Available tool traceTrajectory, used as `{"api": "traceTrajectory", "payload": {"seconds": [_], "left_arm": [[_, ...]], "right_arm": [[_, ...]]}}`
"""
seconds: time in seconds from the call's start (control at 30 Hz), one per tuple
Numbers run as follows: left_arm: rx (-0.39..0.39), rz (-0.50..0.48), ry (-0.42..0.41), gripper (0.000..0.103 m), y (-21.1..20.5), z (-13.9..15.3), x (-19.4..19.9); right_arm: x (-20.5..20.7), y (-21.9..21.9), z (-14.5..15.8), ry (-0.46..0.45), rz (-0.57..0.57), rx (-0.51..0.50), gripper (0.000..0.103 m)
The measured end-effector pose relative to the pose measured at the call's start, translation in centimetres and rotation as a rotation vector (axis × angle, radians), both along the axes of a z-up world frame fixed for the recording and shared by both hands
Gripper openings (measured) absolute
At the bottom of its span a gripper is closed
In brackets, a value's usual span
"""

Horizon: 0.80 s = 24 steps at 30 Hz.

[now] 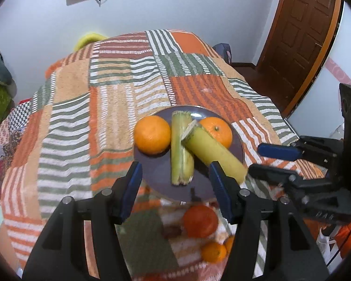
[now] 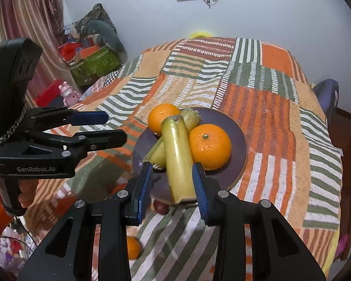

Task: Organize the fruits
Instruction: 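Open both tools, leave the cobs on the plate, and withdraw, then grasp a red tomato with the left tool while the right tool grasps the other tomato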

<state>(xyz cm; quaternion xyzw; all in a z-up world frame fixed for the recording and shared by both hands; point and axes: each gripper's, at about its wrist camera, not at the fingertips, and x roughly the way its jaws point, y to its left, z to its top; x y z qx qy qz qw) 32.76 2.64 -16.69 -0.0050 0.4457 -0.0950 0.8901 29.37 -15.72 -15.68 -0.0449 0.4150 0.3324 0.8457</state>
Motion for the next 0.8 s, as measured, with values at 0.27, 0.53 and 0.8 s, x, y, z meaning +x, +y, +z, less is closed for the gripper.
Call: {"api": "traceTrajectory", "payload": {"seconds": [0.27,0.53,0.8], "left_arm": [[0.032,0.050,0.027,0.060,2.4,0.3,-5.0],[0.006,0.105,0.068,0.060,4.2,0.3,-9.7],[0.025,0.089,0.159,0.060,3.8,-2.8,-12.7]], "right_arm": [[-3.6,0.1,1.5,-0.016,0.004,0.007,0.032],[-6.7,-0.3,1.7,-0.041,-0.008,-0.003,0.037],[-8.6,0.4,0.7,-0.014,0.002,-0.006,0.037]]}}
